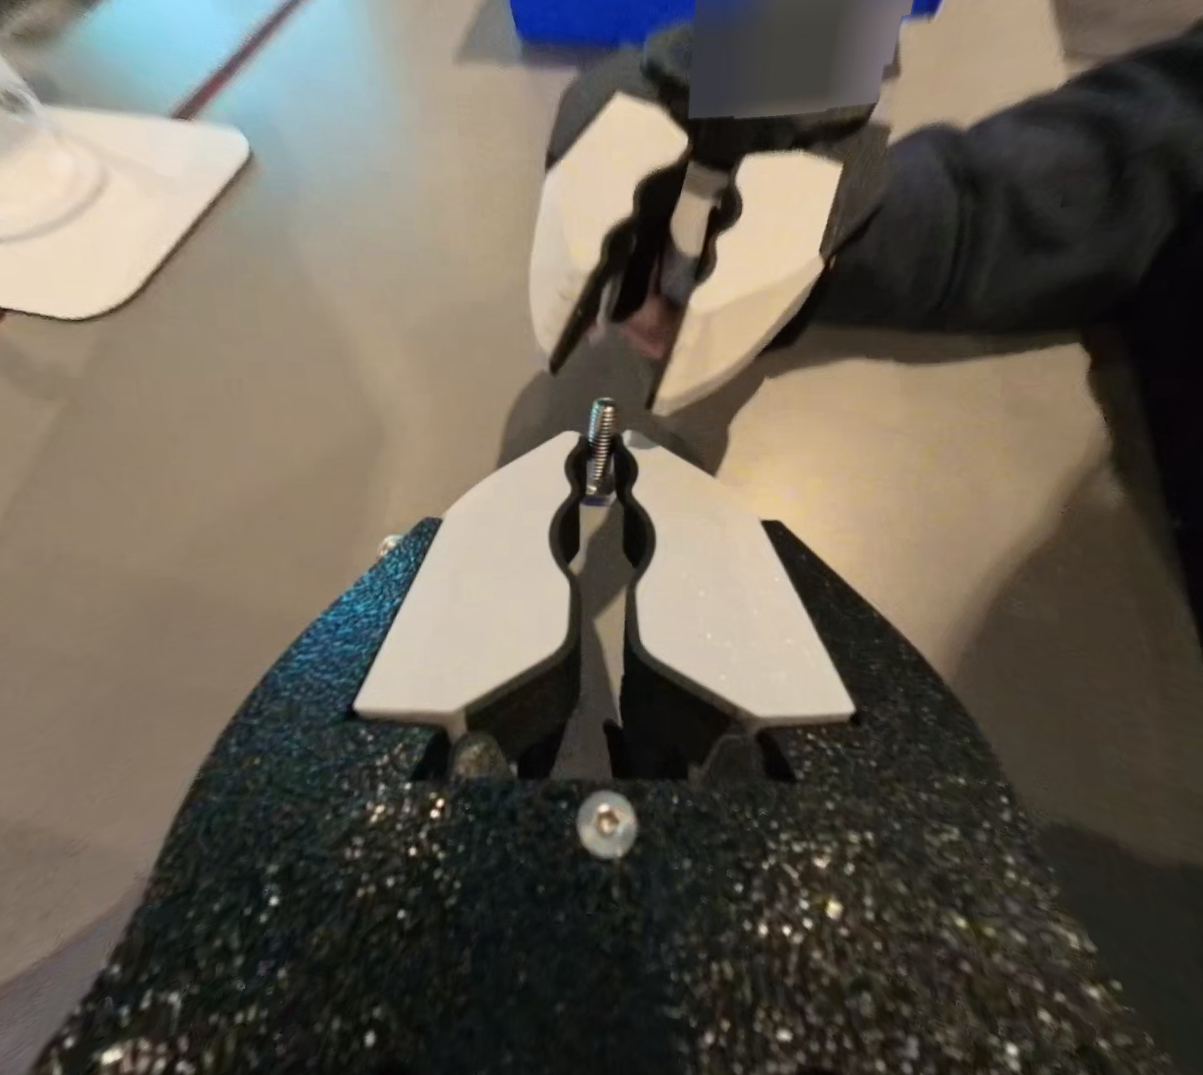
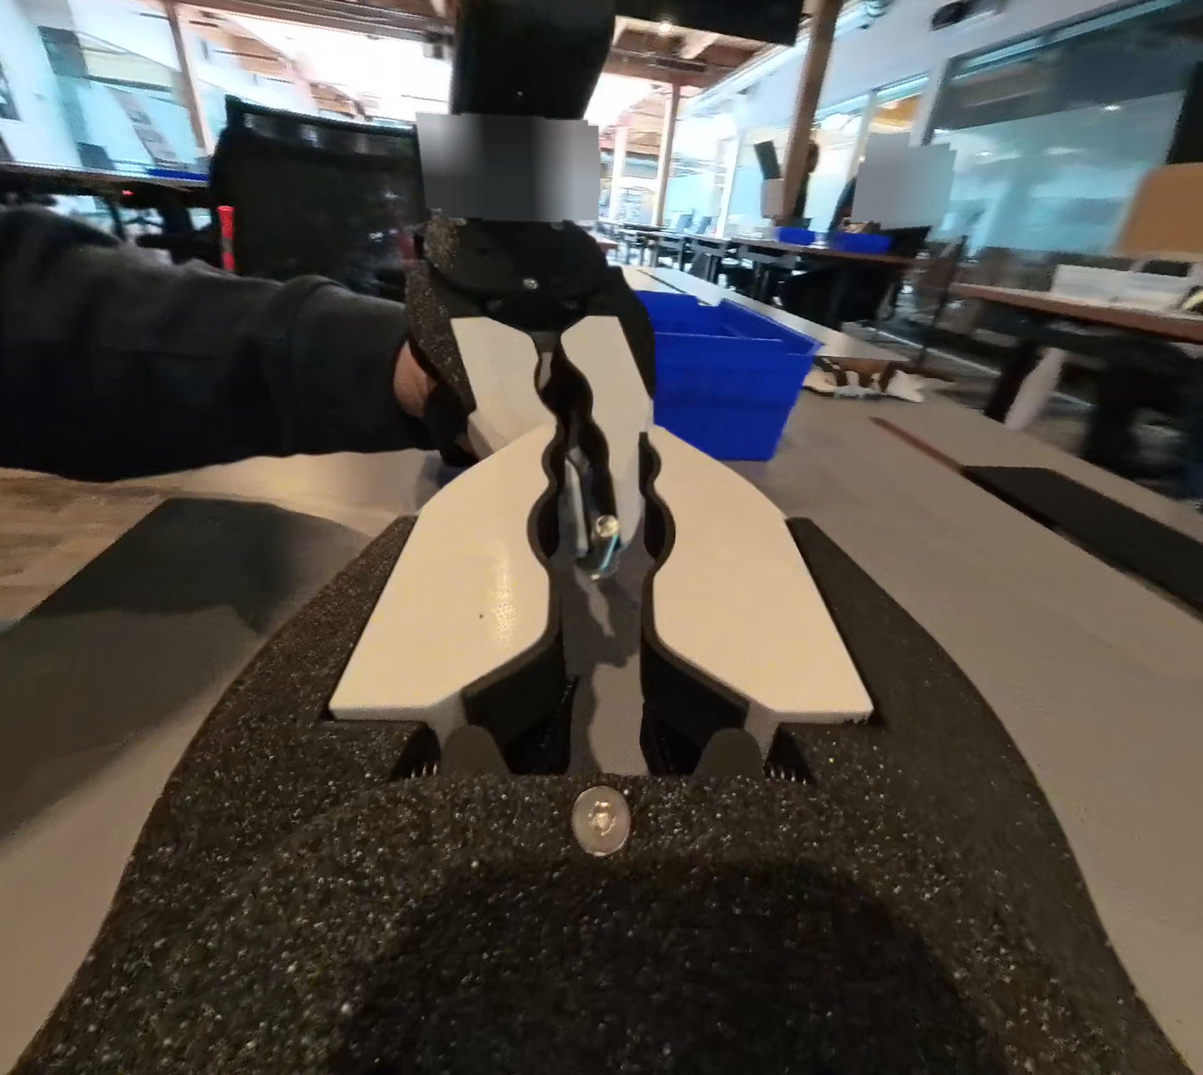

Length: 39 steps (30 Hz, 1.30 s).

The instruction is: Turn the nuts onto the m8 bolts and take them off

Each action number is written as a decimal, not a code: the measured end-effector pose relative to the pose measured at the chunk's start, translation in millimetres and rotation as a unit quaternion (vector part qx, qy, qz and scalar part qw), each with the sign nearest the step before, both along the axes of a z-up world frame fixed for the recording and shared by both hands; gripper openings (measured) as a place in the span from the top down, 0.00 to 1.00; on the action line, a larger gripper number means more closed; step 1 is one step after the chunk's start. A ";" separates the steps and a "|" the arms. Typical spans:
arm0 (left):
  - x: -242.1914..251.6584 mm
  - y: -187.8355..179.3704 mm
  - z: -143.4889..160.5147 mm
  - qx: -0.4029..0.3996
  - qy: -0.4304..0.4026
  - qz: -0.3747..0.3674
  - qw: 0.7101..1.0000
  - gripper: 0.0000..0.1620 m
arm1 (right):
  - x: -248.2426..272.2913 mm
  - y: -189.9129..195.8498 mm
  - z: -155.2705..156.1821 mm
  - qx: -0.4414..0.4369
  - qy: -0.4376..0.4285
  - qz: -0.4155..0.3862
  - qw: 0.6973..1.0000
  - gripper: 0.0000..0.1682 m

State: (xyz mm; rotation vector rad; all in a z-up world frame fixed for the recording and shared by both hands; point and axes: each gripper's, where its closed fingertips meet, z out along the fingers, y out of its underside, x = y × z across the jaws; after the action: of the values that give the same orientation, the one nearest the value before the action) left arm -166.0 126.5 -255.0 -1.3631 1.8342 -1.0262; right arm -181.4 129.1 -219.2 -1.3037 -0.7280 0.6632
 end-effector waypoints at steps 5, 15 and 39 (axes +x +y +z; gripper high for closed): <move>-2.7 -6.8 14.8 -0.044 -0.078 -0.001 0.996 0.96 | -4.3 -4.9 0.0 0.003 -0.001 0.021 1.000 0.88; -3.9 -17.5 21.9 -0.065 -0.108 -0.031 0.992 0.95 | -4.0 -12.6 4.0 -0.007 0.022 0.061 0.998 0.93; 1.9 -26.6 3.6 -0.048 -0.014 -0.042 0.998 0.84 | -4.6 -22.1 10.5 -0.040 0.063 0.121 0.990 0.96</move>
State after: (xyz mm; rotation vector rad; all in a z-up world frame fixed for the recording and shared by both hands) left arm -164.0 99.9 -251.4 -1.3301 1.8565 -1.1852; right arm -186.0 107.1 -208.7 -1.2447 -0.7692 0.9705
